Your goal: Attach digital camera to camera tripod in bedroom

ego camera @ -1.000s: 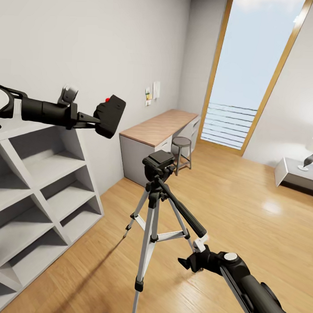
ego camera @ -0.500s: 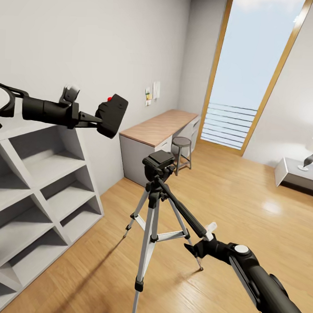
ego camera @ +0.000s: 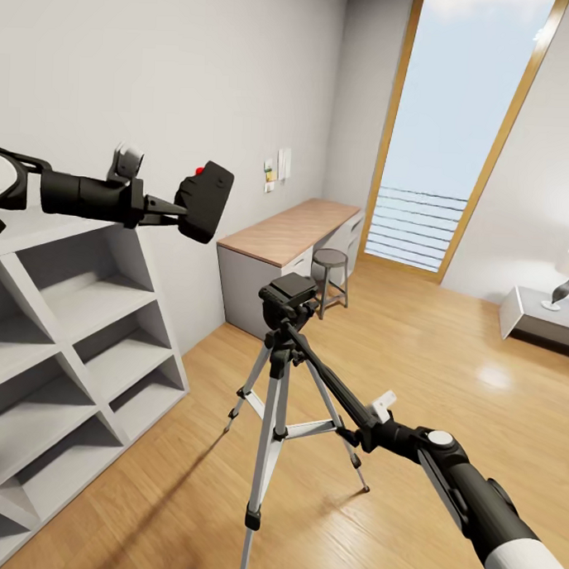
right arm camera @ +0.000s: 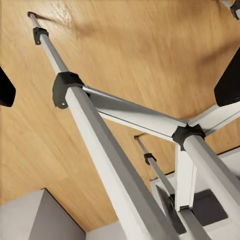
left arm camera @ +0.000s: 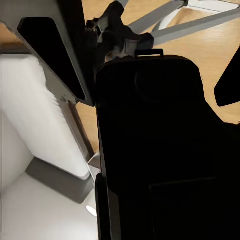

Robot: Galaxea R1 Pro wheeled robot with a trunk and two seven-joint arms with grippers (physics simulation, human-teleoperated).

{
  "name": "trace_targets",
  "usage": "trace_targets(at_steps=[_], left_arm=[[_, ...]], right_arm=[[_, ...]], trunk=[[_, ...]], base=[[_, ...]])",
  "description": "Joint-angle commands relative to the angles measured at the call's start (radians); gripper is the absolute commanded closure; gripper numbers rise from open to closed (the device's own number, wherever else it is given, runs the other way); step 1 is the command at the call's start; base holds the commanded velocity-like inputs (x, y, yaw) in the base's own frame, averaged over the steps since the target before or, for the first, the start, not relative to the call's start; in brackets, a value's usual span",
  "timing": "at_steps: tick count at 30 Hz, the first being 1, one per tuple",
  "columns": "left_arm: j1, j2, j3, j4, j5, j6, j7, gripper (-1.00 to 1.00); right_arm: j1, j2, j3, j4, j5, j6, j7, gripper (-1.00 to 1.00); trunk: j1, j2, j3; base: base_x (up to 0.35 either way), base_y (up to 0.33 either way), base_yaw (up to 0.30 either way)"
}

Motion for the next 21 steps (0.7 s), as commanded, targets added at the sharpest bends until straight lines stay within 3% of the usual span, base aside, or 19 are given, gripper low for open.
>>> trace_targets(at_steps=[1, 6, 9, 10, 14, 21], left_arm=[[-0.002, -0.003, -0.001, 0.001, -0.011, -0.014, -0.014, 1.00], [0.009, -0.013, 0.000, -0.002, -0.055, -0.106, -0.017, 1.00], [0.031, -0.018, 0.002, -0.008, -0.121, -0.168, -0.030, 1.00], [0.044, -0.020, 0.003, -0.017, -0.165, -0.195, -0.052, 1.00], [0.061, -0.022, 0.004, -0.033, -0.243, -0.227, -0.112, 1.00], [0.081, -0.018, 0.003, -0.052, -0.316, -0.237, -0.150, 1.00]], right_arm=[[-0.003, -0.001, 0.001, 0.001, -0.001, 0.001, 0.002, -1.00], [-0.009, 0.000, -0.001, 0.007, 0.000, -0.014, 0.003, -1.00], [-0.011, 0.001, -0.002, 0.010, 0.003, -0.019, 0.003, -1.00], [-0.012, 0.002, -0.002, 0.010, 0.003, -0.020, 0.003, -1.00], [-0.013, 0.006, -0.002, 0.011, 0.007, -0.022, 0.003, -1.00], [-0.012, 0.011, -0.001, 0.012, 0.010, -0.023, 0.003, -1.00]], trunk=[[0.001, -0.002, -0.002], [0.001, -0.002, -0.002], [0.001, -0.002, -0.002], [0.001, -0.002, -0.002], [0.001, -0.002, -0.002], [0.001, -0.002, -0.002]], base=[[0.000, 0.000, 0.000], [0.000, 0.000, 0.000], [0.000, 0.000, 0.000], [0.000, 0.000, 0.000], [0.000, 0.000, 0.000], [0.000, 0.000, 0.000]])
